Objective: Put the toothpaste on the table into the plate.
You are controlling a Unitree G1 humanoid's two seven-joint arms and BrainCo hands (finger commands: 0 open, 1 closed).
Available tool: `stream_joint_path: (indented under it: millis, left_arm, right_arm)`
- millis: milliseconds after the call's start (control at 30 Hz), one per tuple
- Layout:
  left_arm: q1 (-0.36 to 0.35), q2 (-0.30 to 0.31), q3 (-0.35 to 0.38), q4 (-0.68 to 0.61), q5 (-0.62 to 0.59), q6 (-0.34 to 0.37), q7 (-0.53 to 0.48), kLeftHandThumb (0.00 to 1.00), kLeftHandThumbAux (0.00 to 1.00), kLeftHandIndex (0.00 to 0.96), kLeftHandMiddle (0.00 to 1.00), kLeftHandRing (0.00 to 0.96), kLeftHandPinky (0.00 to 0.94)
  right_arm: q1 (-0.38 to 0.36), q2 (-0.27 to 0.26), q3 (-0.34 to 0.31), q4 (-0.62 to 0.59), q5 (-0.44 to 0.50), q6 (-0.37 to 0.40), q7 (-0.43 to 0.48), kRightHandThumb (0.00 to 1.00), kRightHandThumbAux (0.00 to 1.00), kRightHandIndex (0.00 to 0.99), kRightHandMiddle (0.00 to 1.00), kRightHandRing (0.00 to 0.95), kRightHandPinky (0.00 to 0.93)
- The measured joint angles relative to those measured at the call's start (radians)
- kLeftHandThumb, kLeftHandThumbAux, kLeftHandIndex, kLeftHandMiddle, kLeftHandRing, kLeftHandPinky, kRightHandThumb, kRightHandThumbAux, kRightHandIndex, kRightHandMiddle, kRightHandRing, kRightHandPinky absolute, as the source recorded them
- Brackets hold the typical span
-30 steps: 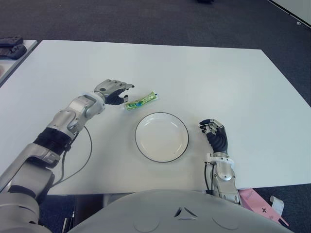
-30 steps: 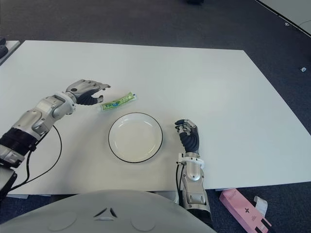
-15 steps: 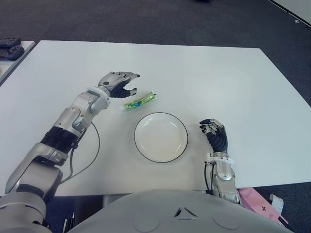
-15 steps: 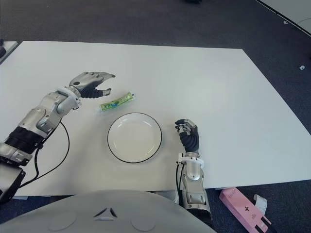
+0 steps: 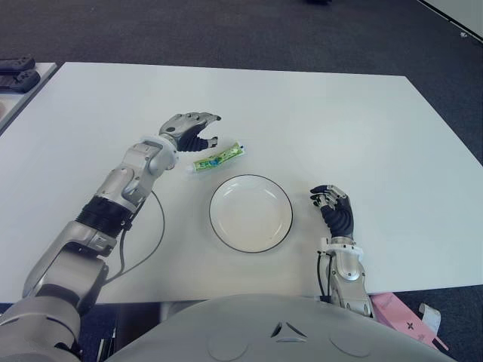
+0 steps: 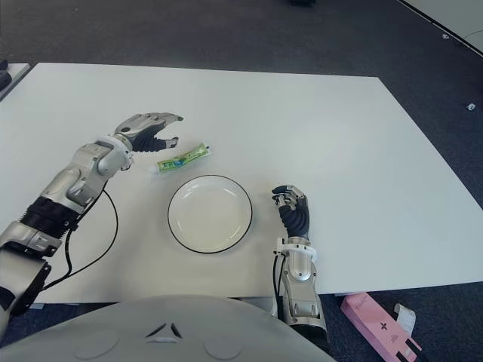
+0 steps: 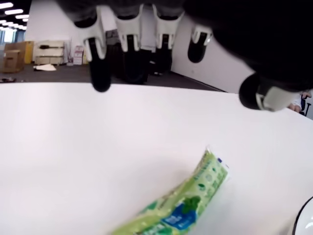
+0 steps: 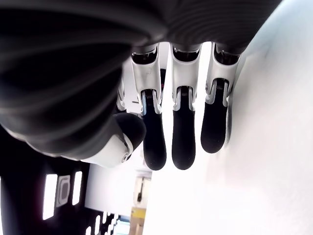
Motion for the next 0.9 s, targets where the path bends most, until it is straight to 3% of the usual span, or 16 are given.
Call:
stream_joint_path:
  millis: [300,533,667,900]
  left_arm:
    - [-0.050,-0.086,-0.041,0.066,-0.013,0.111,-0.134,0.521,0.307,0.034,0.075,0.077,0.148]
    - [-0.108,-0.128,-0.078,0.142,-0.030,0.154,-0.246,0.468,0.318,0.069,0.073,0.072,0.146]
    - [-0.140,-0.149,-0.107,0.218,-0.040,0.137,-0.279,0.445,0.331,0.147,0.100,0.089,0.154]
    - [-0.209,-0.165,-0.152,0.337,-0.042,0.081,-0.311,0.412,0.348,0.195,0.125,0.112,0.171]
  right_arm:
    - [0.001,-0.001,0.001,0.000,0.000,-0.003,0.000,0.716,0.730,0.427,0.468,0.463,0.460]
    - [0.004,-0.001,0.001,-0.002,-0.002,-0.003,-0.004,0.716,0.730,0.427,0.465,0.462,0.458]
    - [0.005,-0.001,0.001,-0.003,-0.003,-0.003,-0.007,0.716,0.730,0.427,0.463,0.464,0.462]
    - [0.007,-0.001,0.001,-0.003,-0.003,-0.003,-0.009,0.715,0.729,0.427,0.461,0.464,0.460]
